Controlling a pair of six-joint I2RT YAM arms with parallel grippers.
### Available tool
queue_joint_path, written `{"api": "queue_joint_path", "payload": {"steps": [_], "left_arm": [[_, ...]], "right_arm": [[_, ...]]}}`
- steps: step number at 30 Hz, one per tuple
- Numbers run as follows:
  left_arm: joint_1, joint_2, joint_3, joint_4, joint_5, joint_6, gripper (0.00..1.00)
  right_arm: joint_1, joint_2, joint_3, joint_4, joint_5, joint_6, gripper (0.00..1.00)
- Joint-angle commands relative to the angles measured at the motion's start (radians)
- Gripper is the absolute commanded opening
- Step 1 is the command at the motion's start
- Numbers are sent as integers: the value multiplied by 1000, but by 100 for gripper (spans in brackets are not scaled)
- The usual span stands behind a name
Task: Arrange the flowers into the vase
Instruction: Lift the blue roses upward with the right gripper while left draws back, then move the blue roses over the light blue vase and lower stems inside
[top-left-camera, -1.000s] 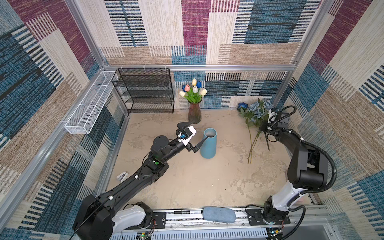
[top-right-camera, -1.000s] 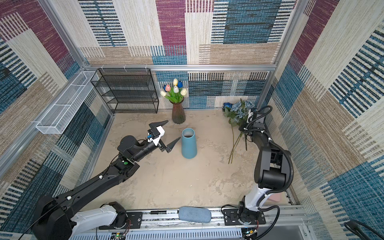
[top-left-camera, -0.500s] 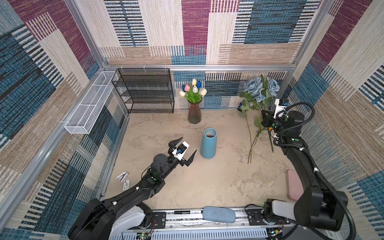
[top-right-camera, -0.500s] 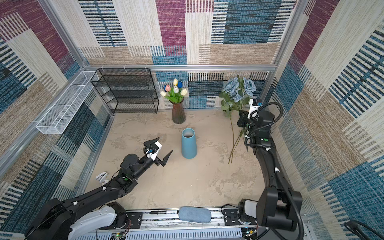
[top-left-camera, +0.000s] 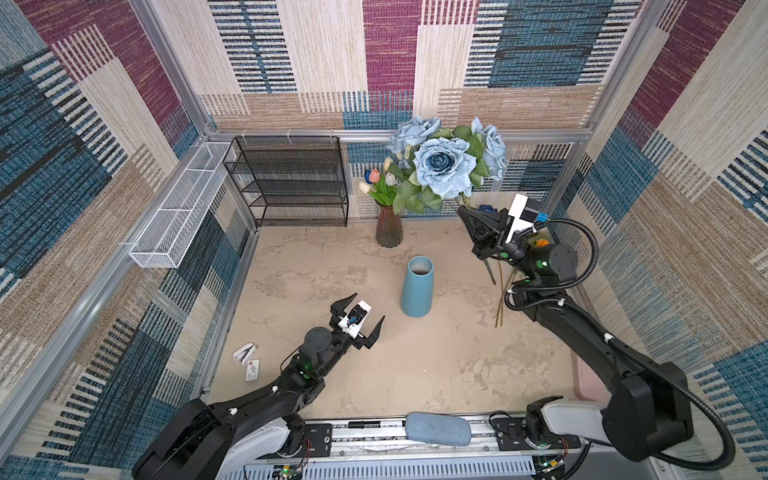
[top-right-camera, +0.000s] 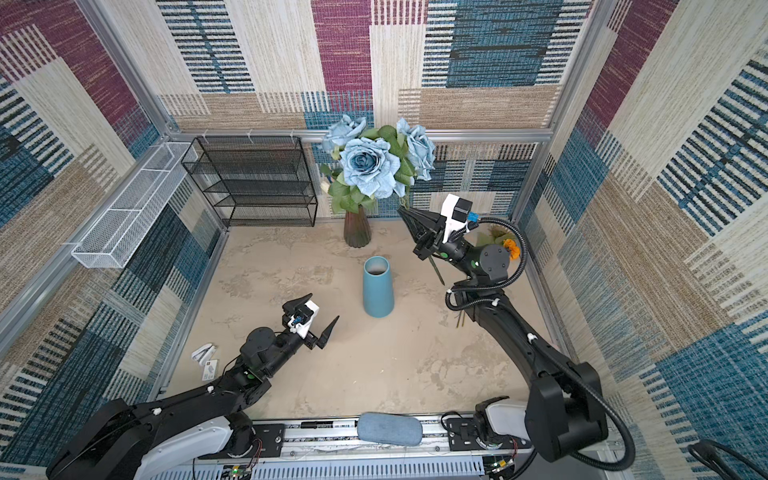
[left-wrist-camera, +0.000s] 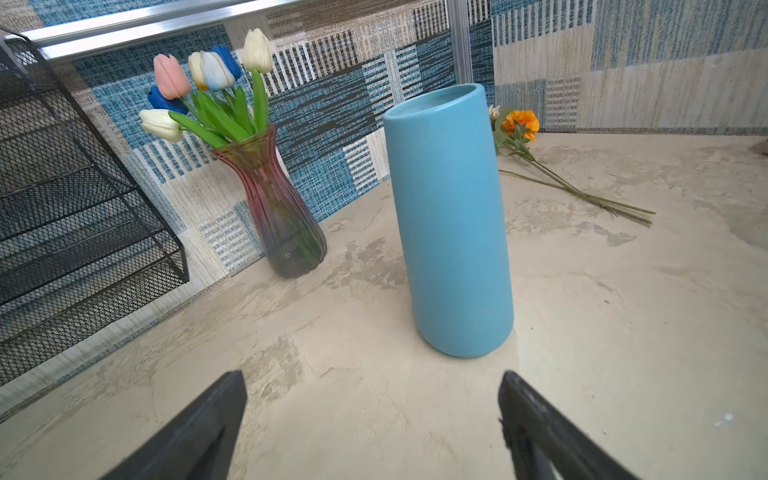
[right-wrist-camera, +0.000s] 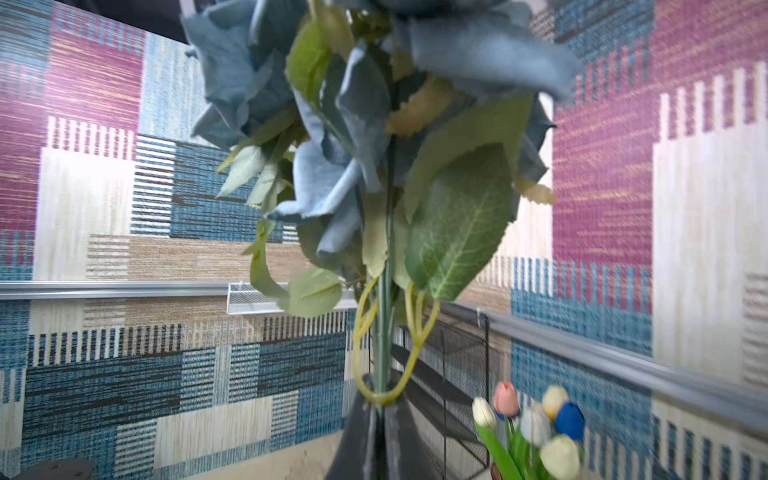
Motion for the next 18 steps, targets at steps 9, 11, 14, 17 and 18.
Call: {"api": "queue_joint_path", "payload": {"steps": [9,11,14,17,18], "left_arm": [[-37,-39,12,-19,-13,-33,96],[-39,-32,17,-14,-12,-23,96],[-42,-27,23,-21,-5,-23,96],[-44,-10,30,-22,3,-23,96],[-46,-3,32,-20,8,-20,96]], "right_arm": [[108,450,291,563,91,214,0],[124,497,327,585,104,223,0],[142,554,363,592,118,229,0],[148,579,349,637,151,228,0],[148,588,353,632,153,231,0]]}}
